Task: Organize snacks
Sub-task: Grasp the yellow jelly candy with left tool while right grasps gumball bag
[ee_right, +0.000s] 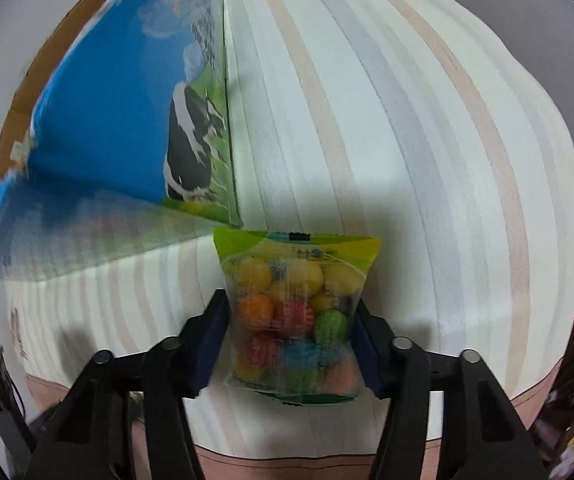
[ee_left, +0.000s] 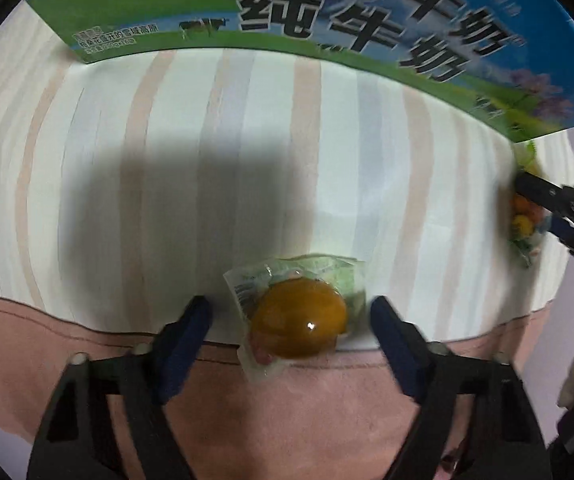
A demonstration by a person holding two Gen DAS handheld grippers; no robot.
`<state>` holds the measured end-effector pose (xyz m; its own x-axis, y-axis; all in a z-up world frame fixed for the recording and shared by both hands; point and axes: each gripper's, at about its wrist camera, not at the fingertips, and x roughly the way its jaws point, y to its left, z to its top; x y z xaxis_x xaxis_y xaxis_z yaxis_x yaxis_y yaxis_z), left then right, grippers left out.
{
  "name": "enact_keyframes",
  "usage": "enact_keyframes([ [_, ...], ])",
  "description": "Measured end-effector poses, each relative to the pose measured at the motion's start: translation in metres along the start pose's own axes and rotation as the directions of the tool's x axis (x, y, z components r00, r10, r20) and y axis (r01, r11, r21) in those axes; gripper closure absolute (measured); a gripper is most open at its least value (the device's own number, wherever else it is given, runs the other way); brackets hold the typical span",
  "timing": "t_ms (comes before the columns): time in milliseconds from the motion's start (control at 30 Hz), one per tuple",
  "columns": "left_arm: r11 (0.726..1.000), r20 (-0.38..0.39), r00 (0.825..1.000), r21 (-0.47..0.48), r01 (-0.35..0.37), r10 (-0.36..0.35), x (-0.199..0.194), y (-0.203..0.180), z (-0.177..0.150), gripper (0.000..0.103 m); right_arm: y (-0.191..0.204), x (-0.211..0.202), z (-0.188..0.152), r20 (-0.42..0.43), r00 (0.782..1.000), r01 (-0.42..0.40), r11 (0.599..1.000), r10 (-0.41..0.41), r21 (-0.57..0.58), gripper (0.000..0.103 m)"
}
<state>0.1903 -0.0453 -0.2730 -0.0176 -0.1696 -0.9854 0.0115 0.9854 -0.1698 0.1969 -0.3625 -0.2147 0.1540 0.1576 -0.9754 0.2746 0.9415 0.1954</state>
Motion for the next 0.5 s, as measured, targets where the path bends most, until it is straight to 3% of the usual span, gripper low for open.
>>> enact_keyframes([
  [100, 1.0, 0.021, 1.0, 0.011, -0.018, 0.018, 0.0, -0.002, -0.003, 0.045, 0.0, -0.003, -0.012, -0.024, 1.0, -0.01, 1.0, 0.01, -0.024, 0.05],
  [233, 1.0, 0.026, 1.0, 0.011, -0.015, 0.014, -0.004, 0.002, -0.014, 0.047, 0.007, -0.004, -0.043, -0.072, 0.997, -0.028, 0.996, 0.022, -0.084, 0.05],
  [500, 0.995, -0.023, 0.997, 0.064, -0.073, 0.075, 0.001, 0.011, -0.075, 0.046, 0.029, 0.004, -0.128, -0.189, 0.981, -0.081, 0.984, 0.051, -0.158, 0.05],
])
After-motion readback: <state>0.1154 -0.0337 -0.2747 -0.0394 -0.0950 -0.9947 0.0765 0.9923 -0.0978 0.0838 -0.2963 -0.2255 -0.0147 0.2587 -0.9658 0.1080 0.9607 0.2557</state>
